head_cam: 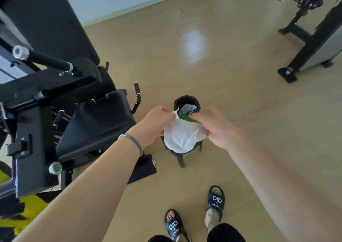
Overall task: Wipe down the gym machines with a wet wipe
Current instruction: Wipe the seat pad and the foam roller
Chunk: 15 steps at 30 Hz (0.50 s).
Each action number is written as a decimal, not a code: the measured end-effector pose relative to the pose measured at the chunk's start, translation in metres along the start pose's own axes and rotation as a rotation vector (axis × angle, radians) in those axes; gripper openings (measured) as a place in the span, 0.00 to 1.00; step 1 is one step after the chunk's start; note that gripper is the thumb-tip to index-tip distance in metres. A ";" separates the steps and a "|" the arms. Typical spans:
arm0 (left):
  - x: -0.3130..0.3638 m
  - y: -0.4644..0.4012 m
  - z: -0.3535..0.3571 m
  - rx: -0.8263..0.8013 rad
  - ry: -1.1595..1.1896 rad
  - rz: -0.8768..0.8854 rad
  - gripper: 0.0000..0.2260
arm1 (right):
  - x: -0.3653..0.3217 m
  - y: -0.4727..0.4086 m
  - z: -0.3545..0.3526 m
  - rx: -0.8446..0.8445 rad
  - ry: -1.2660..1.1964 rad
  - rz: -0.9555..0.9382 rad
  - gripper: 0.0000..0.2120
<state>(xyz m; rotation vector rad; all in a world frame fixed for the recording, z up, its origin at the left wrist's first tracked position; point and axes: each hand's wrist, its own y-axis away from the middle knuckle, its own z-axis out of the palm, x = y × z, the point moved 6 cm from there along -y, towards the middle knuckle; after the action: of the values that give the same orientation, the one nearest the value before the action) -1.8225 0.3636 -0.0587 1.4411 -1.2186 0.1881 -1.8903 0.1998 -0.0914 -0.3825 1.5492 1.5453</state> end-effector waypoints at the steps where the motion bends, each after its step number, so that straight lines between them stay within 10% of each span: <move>1: 0.006 -0.003 0.002 0.025 0.004 -0.004 0.16 | -0.007 -0.002 -0.008 0.028 0.035 -0.034 0.29; 7: 0.035 -0.018 0.026 0.029 0.013 0.044 0.19 | -0.043 -0.007 -0.034 -0.055 0.243 -0.126 0.29; 11: 0.046 -0.030 0.038 0.048 -0.043 0.050 0.20 | -0.048 -0.022 -0.053 -0.069 0.349 -0.108 0.05; 15: 0.051 -0.037 0.046 0.087 -0.104 0.008 0.16 | -0.054 -0.028 -0.061 -0.149 0.536 -0.118 0.04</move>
<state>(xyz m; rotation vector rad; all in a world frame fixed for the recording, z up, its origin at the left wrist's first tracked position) -1.7960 0.2900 -0.0606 1.5372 -1.3148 0.1746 -1.8611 0.1200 -0.0799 -1.0215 1.7708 1.5435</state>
